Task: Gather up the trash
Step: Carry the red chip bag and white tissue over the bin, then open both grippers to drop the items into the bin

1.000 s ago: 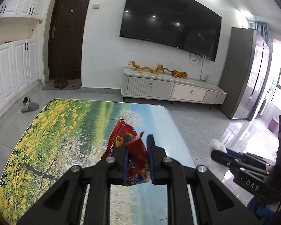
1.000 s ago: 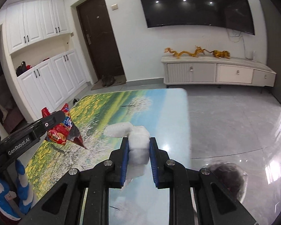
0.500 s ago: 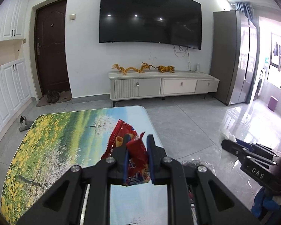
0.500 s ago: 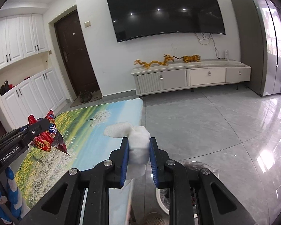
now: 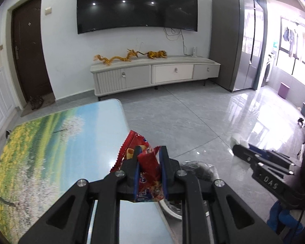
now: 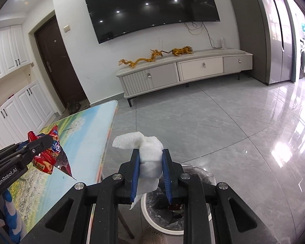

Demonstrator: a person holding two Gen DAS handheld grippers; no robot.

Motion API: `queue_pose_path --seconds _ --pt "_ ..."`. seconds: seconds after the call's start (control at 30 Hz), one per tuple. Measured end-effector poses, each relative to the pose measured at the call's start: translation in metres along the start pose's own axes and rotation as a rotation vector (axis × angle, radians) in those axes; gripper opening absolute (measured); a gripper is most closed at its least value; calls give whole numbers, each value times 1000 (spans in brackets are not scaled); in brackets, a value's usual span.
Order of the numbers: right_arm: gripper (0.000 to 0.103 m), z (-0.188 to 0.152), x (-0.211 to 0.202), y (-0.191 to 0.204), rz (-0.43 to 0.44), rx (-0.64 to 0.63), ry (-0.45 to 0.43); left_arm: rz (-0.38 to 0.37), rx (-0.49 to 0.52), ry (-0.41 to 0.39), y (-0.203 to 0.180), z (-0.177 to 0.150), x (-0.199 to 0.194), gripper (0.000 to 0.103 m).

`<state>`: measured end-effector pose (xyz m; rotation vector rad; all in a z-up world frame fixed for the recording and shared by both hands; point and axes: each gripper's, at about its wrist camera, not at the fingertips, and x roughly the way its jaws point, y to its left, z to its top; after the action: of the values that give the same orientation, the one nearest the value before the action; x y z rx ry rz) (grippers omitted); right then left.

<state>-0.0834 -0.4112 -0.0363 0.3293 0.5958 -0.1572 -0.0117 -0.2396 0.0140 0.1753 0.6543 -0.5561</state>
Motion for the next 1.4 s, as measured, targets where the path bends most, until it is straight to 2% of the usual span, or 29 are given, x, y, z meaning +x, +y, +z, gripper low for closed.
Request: queue_pose_path --seconds 0.2,0.43,0.7,0.73,0.77,0.8,0.87,1.13,1.3,1.33,1.4 --pt "20 -8 28 -28 -22 41 82 -103 -22 101 -21 4 50 16" --pt "21 -29 71 -57 -56 102 202 -170 -21 221 -47 1 115 17" --pt "25 -55 110 -91 -96 173 320 -229 -32 328 -64 -11 164 18" --pt "28 -58 111 -94 -103 175 330 -239 -39 342 -65 -12 169 18" --pt "32 -59 113 -97 -110 176 335 -251 -47 354 -66 -14 174 26" --pt "33 -60 113 -98 -113 178 339 -258 -55 359 -66 -15 177 39" --pt "41 -62 114 -100 -115 180 342 -258 -72 358 -66 -16 180 48" --pt "44 -57 111 -106 -159 182 334 -282 -102 358 -58 -16 178 48" --pt "49 -48 103 -97 -180 166 301 -250 -106 318 -48 -14 165 49" --pt "50 -46 100 -92 -182 159 292 -236 -106 305 -45 -14 160 49" --pt "54 -41 98 -84 -182 143 277 -209 -109 277 -39 -14 150 58"
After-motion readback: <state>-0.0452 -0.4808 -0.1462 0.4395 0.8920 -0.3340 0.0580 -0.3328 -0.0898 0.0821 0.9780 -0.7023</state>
